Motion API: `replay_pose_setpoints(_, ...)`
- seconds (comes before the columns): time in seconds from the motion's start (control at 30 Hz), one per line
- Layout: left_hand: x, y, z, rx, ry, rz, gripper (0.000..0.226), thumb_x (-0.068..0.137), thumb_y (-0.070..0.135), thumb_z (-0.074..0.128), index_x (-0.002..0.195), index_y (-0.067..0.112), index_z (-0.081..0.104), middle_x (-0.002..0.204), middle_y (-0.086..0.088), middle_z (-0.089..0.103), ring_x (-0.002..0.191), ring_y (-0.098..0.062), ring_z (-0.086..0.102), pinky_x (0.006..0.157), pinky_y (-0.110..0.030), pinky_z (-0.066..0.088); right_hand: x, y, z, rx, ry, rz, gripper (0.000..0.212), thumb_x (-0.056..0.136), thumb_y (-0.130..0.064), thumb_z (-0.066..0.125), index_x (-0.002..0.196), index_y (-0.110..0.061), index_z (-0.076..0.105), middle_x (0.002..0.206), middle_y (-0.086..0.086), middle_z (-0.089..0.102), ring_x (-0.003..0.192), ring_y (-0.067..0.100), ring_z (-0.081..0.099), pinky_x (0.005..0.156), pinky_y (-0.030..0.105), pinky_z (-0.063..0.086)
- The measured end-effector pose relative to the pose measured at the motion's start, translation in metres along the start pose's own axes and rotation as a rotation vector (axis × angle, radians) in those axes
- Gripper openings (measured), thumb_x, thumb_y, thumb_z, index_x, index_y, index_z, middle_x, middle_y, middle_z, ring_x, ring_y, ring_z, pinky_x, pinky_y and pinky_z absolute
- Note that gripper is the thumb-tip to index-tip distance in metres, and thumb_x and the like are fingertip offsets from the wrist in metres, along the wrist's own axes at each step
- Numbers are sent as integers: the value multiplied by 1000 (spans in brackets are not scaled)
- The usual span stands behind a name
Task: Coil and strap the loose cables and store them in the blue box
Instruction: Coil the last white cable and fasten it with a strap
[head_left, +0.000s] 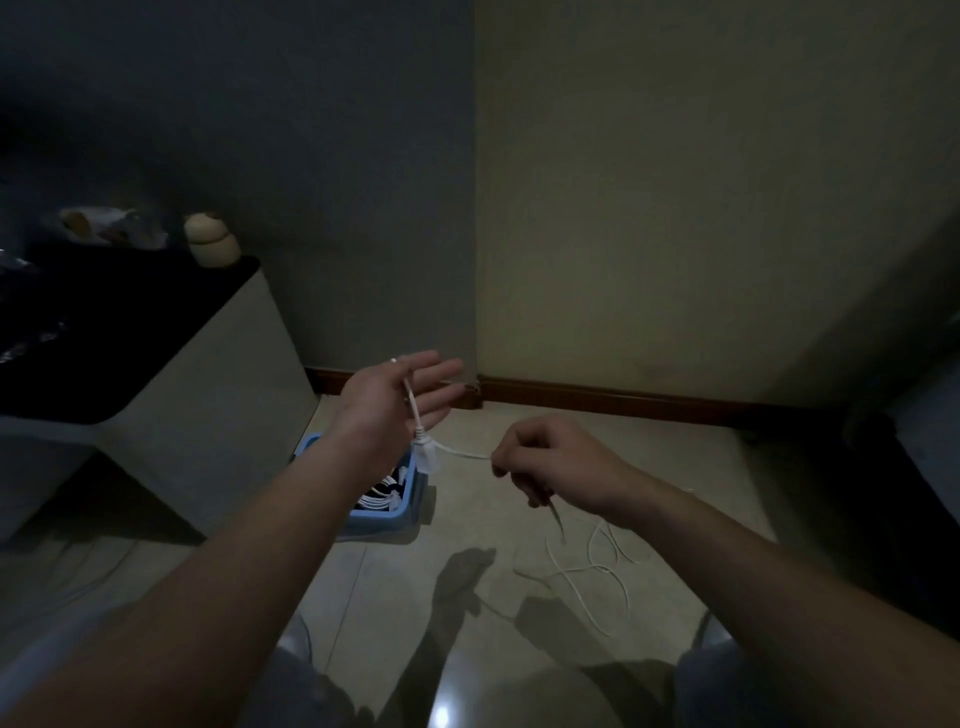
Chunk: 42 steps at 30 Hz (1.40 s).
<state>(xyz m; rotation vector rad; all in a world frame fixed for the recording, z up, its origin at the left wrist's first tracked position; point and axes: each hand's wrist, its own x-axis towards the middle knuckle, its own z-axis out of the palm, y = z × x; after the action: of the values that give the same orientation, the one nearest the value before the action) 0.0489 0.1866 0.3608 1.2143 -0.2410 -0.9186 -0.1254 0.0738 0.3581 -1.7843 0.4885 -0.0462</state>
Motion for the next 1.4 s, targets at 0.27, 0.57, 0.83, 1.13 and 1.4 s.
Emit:
replay_pose_setpoints(0.27, -2, -10, -1, 502, -49, 26, 36, 106, 21, 36, 106, 8, 69, 96, -6, 78, 87, -20, 75, 78, -36, 54, -5, -4, -7, 112, -96, -190, 21, 98, -8, 58, 104, -14, 77, 63, 2, 60, 51, 12, 44, 45, 23, 34)
replay_pose_setpoints(0.57, -19, -24, 14, 442, -484, -297, 64, 106, 48, 21, 122, 2, 62, 113, -27, 70, 104, -53, 63, 90, -48, 49, 11, 0, -17, 67, 354, -259, 17, 96, -13, 65, 90, -24, 75, 63, -14, 66, 61, -5, 57, 57, 9, 42)
replay_pose_setpoints(0.83, -30, -12, 23, 95, -573, -313, 39, 90, 36, 44, 90, 11, 75, 80, -18, 70, 33, -7, 34, 42, -21, 41, 17, 7, -23, -41, 512, -115, 21, 90, -30, 72, 73, -19, 72, 64, -4, 58, 58, 5, 49, 57, 22, 39)
replay_pose_setpoints(1.13, -29, -6, 20, -232, -441, -239, 28, 101, 27, 40, 95, 11, 62, 63, 1, 60, 36, -5, 43, 47, -21, 46, 9, 10, -6, 13, 55, 176, 13, 104, -25, 47, 95, -16, 51, 74, 5, 57, 51, 13, 51, 54, 33, 51)
replay_pose_setpoints(1.4, -23, 3, 10, -291, -248, -98, 60, 101, 51, 38, 136, 3, 45, 119, -17, 71, 104, -30, 72, 87, -40, 55, 5, 3, 3, -189, -153, 45, 29, 104, -27, 50, 130, -35, 60, 75, 2, 63, 59, 22, 53, 56, 34, 56)
